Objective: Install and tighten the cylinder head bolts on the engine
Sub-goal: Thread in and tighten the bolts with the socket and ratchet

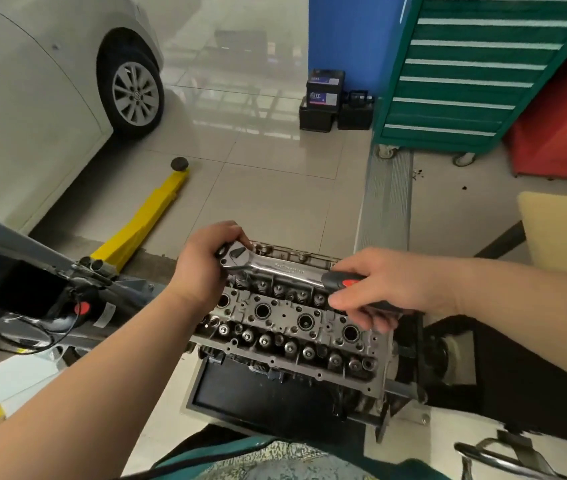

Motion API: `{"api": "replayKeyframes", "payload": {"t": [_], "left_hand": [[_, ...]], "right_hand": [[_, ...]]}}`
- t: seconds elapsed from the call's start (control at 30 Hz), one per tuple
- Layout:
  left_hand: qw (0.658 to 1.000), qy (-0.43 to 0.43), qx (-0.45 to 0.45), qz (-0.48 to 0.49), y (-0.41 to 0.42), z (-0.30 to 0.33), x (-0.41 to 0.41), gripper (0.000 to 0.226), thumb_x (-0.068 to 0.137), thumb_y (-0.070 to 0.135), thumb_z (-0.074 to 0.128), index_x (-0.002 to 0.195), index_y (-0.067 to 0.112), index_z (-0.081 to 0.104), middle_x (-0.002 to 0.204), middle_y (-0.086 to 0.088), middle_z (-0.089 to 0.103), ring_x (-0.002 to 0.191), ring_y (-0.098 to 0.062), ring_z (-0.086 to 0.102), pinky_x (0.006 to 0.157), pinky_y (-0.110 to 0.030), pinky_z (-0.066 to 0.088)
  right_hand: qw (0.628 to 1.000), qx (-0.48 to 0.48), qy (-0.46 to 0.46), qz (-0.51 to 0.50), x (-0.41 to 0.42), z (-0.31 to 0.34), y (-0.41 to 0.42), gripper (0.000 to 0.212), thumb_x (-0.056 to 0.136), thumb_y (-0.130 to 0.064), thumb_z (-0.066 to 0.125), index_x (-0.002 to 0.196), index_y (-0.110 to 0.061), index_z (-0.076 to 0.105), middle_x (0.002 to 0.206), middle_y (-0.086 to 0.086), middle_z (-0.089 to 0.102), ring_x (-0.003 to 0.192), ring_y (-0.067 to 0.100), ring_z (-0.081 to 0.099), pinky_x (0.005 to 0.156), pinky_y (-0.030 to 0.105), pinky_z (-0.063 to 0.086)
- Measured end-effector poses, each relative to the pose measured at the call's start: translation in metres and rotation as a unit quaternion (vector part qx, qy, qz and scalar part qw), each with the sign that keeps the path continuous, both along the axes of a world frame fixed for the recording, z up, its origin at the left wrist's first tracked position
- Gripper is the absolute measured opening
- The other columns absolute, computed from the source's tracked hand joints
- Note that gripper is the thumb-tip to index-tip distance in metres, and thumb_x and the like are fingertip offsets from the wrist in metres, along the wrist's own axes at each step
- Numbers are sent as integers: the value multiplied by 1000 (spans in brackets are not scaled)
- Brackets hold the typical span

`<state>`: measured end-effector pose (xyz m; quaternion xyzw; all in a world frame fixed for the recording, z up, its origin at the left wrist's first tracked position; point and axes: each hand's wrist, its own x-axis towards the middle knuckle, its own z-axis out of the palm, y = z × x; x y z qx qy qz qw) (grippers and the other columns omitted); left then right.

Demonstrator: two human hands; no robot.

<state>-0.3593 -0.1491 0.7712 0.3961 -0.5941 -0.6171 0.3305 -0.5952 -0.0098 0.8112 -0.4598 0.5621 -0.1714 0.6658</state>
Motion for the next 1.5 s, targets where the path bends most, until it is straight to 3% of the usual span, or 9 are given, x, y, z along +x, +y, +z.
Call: {"api": "replayKeyframes", "payload": {"t": [0.13,0.23,0.33,0.57,0.87,1.0,1.13,1.3,1.5], "left_hand": [[995,26,91,24,-1,1,2,34,86,16,57,60,25,76,68,8,69,66,-7,66,66,-24,54],[991,-15,76,105,7,-1,-2,25,90,29,63,72,20,77,77,0,71,73,-14,66,71,-32,55],[966,-12,37,257,28,-4,-22,30,101,33,56,84,20,77,84,1,75,75,-8,65,66,-26,52],[908,11,80,411,27,7,-52,49,103,32,52,76,-6,67,73,-23,57,65,-21,45,66,-33,41],[930,-3,36,365,21,9,-43,40,100,16,53,74,-12,63,69,-24,56,63,-23,41,57,-29,41],[955,-2,16,297,17,2,-32,41,101,19,49,65,2,62,67,-20,61,63,-20,47,59,-14,47],[968,17,36,247,12,-2,-24,46,94,34,51,51,18,58,59,-3,62,58,-9,48,55,-12,47],[982,23,33,185,8,-1,-15,44,89,41,52,52,18,57,59,-3,59,54,-8,45,50,-16,43],[993,38,46,106,1,1,-6,48,92,36,50,48,20,59,56,-2,60,56,-8,49,69,-27,46]], "right_hand": [[992,76,-49,83,1,1,-19,25,99,-29,69,104,-6,60,90,19,70,73,31,66,53,33,58],[986,99,-48,122,-4,0,-23,25,98,-34,70,100,-9,63,88,20,70,69,30,68,51,30,57],[986,94,-54,128,-10,-4,-22,29,96,-36,73,93,-9,63,73,15,65,55,23,61,49,28,53],[989,79,-100,79,-7,-13,-12,27,94,-34,75,81,-15,63,58,6,51,41,17,44,40,24,39],[989,73,-128,6,17,-14,7,23,95,-27,72,92,-7,60,58,9,47,40,19,40,42,28,32],[987,71,-140,-45,39,-16,24,24,97,-26,70,89,-8,56,58,8,46,41,19,38,44,29,30],[980,82,-159,-87,58,-15,34,23,98,-24,70,88,-11,54,58,7,47,42,19,38,44,28,31],[973,82,-162,-140,84,-16,44,24,98,-25,70,91,-10,53,59,8,46,43,20,38,45,31,29],[958,88,-165,-218,122,-16,54,26,92,-29,75,86,-13,56,59,6,48,43,17,42,44,27,32]]}}
